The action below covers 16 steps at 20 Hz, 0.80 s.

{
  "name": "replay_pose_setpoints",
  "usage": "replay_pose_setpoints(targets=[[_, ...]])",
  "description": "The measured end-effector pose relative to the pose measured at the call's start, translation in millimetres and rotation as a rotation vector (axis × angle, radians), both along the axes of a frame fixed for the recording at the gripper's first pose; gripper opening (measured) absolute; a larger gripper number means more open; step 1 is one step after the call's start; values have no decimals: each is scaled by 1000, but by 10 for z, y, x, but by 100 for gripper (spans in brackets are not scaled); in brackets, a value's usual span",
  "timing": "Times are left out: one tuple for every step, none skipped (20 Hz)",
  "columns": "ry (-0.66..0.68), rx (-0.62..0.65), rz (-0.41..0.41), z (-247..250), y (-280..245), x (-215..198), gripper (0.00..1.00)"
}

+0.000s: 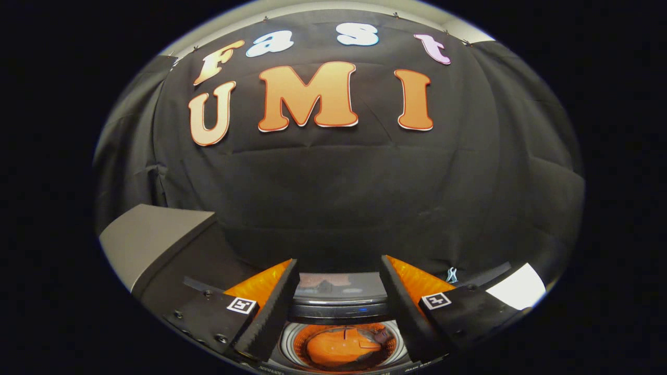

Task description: Put the clothes into the washing machine and then close the washing machine lid.

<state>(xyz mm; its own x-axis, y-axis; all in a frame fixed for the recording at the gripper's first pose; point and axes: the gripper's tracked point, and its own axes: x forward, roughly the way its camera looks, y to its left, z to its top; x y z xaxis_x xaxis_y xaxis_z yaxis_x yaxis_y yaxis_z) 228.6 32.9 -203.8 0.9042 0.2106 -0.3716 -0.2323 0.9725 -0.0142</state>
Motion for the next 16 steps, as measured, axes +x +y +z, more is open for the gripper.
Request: replay_pose_setpoints(targets=[[20,-5,-1,-105,-31,-128,99],[38,-10,-3,-215,-58,-256,99],[50,-15,0,-316,-83,-379,99],[66,-20,0,-413,-104,-472,99],[85,-23,-6,-505,-128,-541,99],[97,-14,-15,-569,-157,-603,99],[105,-1,-21,-603,-179,-646,99],[109,10,-32,-613,-206,-669,99],[110,20,-41,-617,-233,-667,99],[100,29,-47,-580,-250,-666,99],[83,35,-51,-513,-243,-655,99],[62,41,-50,-421,-244,-642,99],[37,49,-47,-287,-252,-630,99],[8,64,-41,-132,-238,-620,99],[-26,81,-26,47,-202,-617,99],[-60,91,-9,237,-173,-629,99]])
